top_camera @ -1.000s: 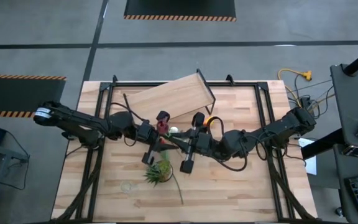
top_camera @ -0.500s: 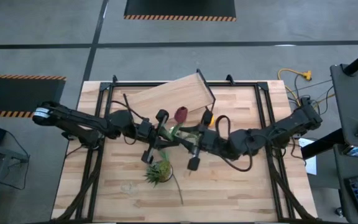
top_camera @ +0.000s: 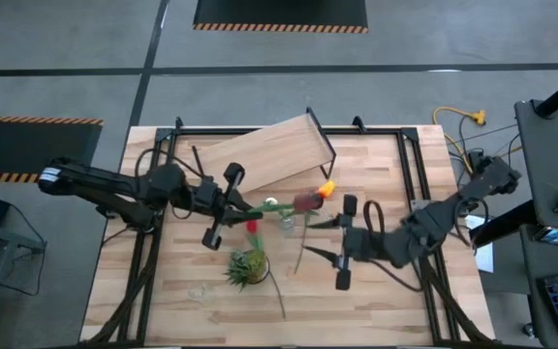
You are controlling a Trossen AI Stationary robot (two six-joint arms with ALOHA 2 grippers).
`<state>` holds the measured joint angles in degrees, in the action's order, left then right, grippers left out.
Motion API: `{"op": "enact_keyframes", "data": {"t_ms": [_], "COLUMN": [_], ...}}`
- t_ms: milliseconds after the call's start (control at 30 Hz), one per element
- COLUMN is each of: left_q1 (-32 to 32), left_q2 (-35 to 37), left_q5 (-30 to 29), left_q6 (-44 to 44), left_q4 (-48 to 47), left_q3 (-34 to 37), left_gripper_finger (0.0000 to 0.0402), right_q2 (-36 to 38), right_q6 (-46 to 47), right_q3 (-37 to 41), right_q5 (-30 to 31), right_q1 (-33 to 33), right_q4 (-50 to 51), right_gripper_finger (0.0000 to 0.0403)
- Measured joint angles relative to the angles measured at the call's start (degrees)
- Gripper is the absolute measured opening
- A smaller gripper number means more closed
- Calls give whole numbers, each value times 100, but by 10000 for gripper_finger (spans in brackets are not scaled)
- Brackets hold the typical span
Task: Pick and place flowers into a vace then onto a shelf
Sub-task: Put the dark red tulip into the bottom transparent bin
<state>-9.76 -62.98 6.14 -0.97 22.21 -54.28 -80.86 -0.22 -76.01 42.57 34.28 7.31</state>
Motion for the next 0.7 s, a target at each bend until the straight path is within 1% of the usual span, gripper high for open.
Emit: {"op": "enact_keyframes", "data": {"t_ms": [133,267,400,467,533,633,700], "left_q1": [0,0,-2,-2,-2,-8,-41], "left_q2": [136,201,294,333,401,537,645], "left_q5": [-280,-373,-653,-808,-836,-843,-847], "left_q6": [0,-114,-231,-326,-345,-367,-367], "left_q4": [-54,-68,-44,91,280,812,1291], "left_q3": [9,98,204,307,466,767,1035], "left_gripper_finger": [0,0,0,0,0,0,0], "right_q2": [267,640,913,967,964,951,941], "right_q6": [-70,1,-15,-313,-700,-1089,-1114], "right_q3": [900,1885,2909,3389,3838,4416,4740], "right_q5": [696,842,816,774,564,208,106], "right_q1": [269,371,465,514,525,520,475], "right_q4": [-673,-1520,-2691,-3411,-4176,-5294,-5918], "right_gripper_finger": [179,172,168,166,166,167,165]}}
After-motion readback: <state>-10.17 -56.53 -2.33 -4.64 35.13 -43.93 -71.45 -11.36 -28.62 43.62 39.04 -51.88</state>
